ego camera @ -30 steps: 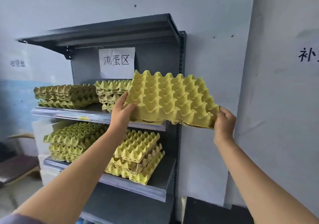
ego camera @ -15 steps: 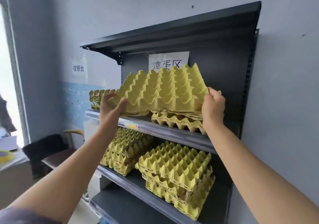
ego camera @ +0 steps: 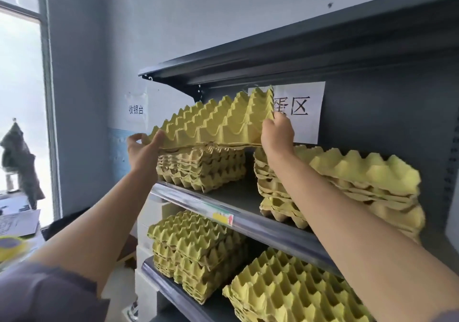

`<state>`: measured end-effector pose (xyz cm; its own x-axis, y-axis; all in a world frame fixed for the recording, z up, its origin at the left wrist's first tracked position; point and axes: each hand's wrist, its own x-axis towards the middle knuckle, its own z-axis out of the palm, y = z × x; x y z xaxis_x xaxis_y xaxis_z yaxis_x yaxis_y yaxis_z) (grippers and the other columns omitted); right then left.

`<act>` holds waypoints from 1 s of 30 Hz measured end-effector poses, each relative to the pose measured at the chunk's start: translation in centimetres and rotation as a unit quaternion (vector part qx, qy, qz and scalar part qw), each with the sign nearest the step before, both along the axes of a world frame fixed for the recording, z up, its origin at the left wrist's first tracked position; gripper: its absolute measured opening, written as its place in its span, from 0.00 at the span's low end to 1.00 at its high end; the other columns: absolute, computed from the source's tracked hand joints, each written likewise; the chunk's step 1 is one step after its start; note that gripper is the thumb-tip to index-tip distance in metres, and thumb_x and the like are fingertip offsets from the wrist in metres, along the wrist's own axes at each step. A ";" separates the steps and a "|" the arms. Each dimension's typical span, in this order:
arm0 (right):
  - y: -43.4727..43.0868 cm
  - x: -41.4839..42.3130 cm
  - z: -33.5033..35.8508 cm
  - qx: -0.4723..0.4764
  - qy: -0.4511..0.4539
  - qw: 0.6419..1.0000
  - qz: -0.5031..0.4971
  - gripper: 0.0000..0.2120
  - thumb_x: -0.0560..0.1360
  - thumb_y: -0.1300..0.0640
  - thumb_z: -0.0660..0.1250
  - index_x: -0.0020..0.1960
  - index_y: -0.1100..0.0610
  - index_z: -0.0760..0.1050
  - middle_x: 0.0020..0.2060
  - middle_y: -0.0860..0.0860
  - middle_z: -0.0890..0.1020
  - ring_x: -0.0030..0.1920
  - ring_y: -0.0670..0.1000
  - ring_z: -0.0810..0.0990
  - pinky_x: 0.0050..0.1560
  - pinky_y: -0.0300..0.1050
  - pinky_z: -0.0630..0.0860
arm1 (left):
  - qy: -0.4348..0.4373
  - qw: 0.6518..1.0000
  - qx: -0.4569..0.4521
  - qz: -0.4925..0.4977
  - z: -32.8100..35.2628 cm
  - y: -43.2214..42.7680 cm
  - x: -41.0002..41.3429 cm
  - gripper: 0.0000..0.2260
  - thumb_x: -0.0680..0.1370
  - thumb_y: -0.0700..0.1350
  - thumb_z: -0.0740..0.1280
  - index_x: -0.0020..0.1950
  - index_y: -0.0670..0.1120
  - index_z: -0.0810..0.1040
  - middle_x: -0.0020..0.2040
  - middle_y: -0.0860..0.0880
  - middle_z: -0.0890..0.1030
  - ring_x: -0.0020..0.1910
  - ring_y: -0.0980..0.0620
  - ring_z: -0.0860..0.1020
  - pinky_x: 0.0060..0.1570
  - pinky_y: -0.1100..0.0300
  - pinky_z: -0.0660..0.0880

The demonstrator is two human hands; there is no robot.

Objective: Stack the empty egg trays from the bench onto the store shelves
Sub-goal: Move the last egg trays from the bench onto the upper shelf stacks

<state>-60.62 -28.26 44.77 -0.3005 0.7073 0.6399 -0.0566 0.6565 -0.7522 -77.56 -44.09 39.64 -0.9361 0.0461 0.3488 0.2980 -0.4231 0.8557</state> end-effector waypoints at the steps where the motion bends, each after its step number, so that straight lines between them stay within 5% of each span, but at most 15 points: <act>1: 0.0 -1.4 0.1 0.001 -0.003 1.000 -0.005 0.20 0.81 0.62 0.52 0.72 0.63 0.63 0.69 0.58 0.70 0.68 0.56 0.69 0.65 0.49 0.69 | 0.003 1.000 -0.002 -0.002 0.1 0.2 -1.7 0.22 0.73 0.48 0.72 0.62 0.47 0.67 0.53 0.47 0.72 0.41 0.55 0.74 0.51 0.60 0.70; 4: 0.3 -6.1 0.0 -0.013 -0.005 1.000 -0.025 0.18 0.81 0.62 0.51 0.70 0.64 0.64 0.68 0.58 0.71 0.67 0.57 0.71 0.63 0.49 0.70 | 0.024 0.999 -0.009 -0.027 0.3 1.1 -7.0 0.26 0.72 0.45 0.73 0.66 0.46 0.66 0.55 0.47 0.72 0.51 0.51 0.74 0.55 0.61 0.69; 11: 1.8 -18.8 -1.7 -0.067 -0.013 0.992 -0.103 0.17 0.81 0.60 0.51 0.67 0.63 0.68 0.63 0.58 0.74 0.62 0.58 0.74 0.60 0.53 0.73 | 0.050 0.994 -0.060 -0.082 0.2 4.4 -21.2 0.24 0.72 0.39 0.73 0.64 0.47 0.67 0.48 0.48 0.73 0.49 0.50 0.72 0.52 0.59 0.69; 16: 2.4 -25.2 -2.6 -0.100 -0.057 0.977 -0.179 0.15 0.81 0.55 0.52 0.63 0.58 0.69 0.58 0.55 0.77 0.59 0.58 0.75 0.60 0.59 0.69 | 0.043 0.988 -0.102 -0.104 0.0 6.9 -28.4 0.24 0.73 0.39 0.70 0.66 0.48 0.66 0.61 0.43 0.72 0.56 0.47 0.73 0.57 0.54 0.71; 20: 2.6 -27.8 -3.5 -0.098 -0.095 0.966 -0.218 0.17 0.81 0.51 0.52 0.64 0.57 0.69 0.59 0.54 0.76 0.60 0.57 0.74 0.57 0.57 0.66 | 0.044 0.986 -0.115 -0.114 -0.6 8.9 -31.5 0.23 0.75 0.35 0.66 0.69 0.46 0.64 0.60 0.46 0.69 0.53 0.49 0.72 0.40 0.66 0.69; 25: 2.6 -29.0 -5.4 -0.072 -0.133 0.963 -0.225 0.20 0.79 0.44 0.53 0.62 0.57 0.71 0.59 0.53 0.77 0.59 0.56 0.75 0.56 0.55 0.68 | 0.037 0.982 -0.166 -0.085 -2.5 10.0 -34.3 0.25 0.66 0.52 0.66 0.62 0.56 0.66 0.60 0.47 0.72 0.56 0.43 0.75 0.59 0.41 0.72; 30: 3.2 -28.5 -5.2 -0.046 -0.109 0.972 -0.203 0.25 0.80 0.43 0.54 0.68 0.59 0.67 0.64 0.56 0.73 0.62 0.57 0.73 0.54 0.51 0.71 | 0.072 0.979 -0.176 -0.078 -2.2 10.2 -32.7 0.20 0.79 0.45 0.61 0.71 0.47 0.63 0.67 0.41 0.63 0.56 0.46 0.69 0.55 0.56 0.67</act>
<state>-89.16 -25.08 39.61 -0.1060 0.8468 0.5212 0.3595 0.5214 -0.7739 -110.22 -33.90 37.44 -0.8503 0.3262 0.4129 0.3808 -0.1600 0.9107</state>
